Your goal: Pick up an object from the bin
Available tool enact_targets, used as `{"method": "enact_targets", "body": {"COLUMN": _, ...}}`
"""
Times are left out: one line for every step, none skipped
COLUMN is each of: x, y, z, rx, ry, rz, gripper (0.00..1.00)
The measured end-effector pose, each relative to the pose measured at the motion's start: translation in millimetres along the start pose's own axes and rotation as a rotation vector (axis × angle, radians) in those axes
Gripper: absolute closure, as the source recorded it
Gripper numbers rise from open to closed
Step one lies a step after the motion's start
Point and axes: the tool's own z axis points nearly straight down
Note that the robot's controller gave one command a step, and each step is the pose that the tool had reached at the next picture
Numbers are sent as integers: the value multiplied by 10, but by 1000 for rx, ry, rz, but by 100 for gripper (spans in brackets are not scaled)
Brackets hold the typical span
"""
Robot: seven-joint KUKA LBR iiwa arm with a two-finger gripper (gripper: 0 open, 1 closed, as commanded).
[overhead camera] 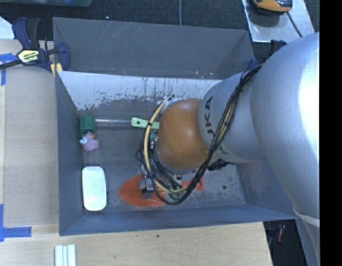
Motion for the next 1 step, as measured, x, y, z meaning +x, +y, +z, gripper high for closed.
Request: {"method": "enact_targets", "body": {"x": 6, "y": -3, "z": -72, "rx": 0, "ry": 2, "rz": 0, "gripper": 100}}
